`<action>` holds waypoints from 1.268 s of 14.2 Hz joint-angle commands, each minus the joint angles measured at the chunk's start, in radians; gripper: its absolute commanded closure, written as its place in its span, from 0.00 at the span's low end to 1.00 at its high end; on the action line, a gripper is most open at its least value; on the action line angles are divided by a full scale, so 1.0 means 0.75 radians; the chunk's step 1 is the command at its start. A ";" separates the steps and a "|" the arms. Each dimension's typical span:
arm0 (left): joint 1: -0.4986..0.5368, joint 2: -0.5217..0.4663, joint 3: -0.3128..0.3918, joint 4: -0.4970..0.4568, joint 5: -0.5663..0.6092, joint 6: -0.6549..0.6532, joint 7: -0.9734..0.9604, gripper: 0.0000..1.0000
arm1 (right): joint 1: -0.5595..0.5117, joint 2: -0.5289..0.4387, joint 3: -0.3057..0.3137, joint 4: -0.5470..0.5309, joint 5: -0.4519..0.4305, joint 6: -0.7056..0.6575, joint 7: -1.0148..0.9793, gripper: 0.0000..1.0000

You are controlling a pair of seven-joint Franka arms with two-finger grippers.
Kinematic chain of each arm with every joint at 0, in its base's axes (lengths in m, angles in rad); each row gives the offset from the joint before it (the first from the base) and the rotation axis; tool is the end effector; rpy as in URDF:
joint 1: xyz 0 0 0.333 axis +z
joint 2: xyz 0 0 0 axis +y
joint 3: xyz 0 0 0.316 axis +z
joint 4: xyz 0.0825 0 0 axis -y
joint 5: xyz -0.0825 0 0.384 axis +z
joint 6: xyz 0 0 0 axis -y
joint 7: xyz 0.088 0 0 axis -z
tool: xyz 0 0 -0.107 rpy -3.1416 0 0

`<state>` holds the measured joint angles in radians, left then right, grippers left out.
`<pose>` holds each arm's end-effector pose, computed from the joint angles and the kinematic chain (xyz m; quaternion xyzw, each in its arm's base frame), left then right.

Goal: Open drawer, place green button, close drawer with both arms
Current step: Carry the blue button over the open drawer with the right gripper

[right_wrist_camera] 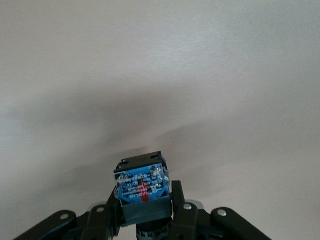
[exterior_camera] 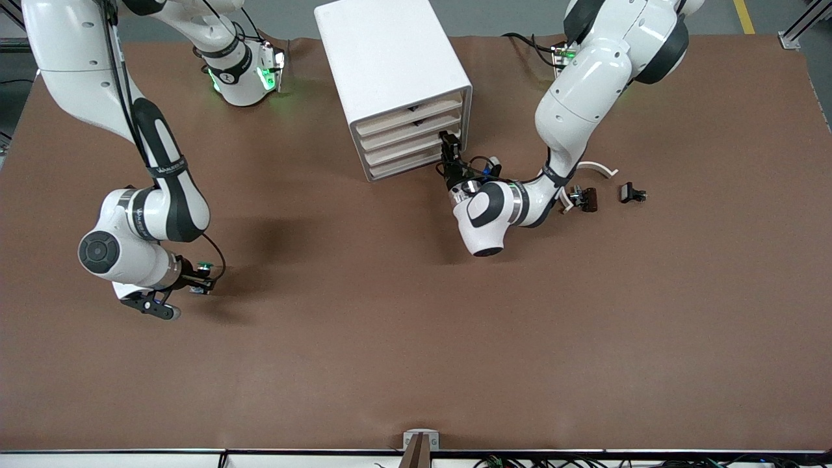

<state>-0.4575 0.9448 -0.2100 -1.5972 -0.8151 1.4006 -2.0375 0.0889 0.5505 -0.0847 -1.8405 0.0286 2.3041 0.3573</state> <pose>0.3993 -0.4164 0.1019 -0.4801 -0.5756 0.5455 0.3749 0.6364 0.0063 0.2215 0.9827 -0.1801 -0.0394 0.0196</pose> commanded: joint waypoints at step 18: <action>0.328 -0.004 0.012 0.078 -0.020 0.002 0.013 0.80 | 0.634 -0.084 -0.004 0.263 0.154 -0.235 1.223 1.00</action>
<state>-0.2196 0.9447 -0.2044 -1.5396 -0.8168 1.4098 -2.0348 0.5205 0.4748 -0.0755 -1.6657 0.1218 2.1188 1.1987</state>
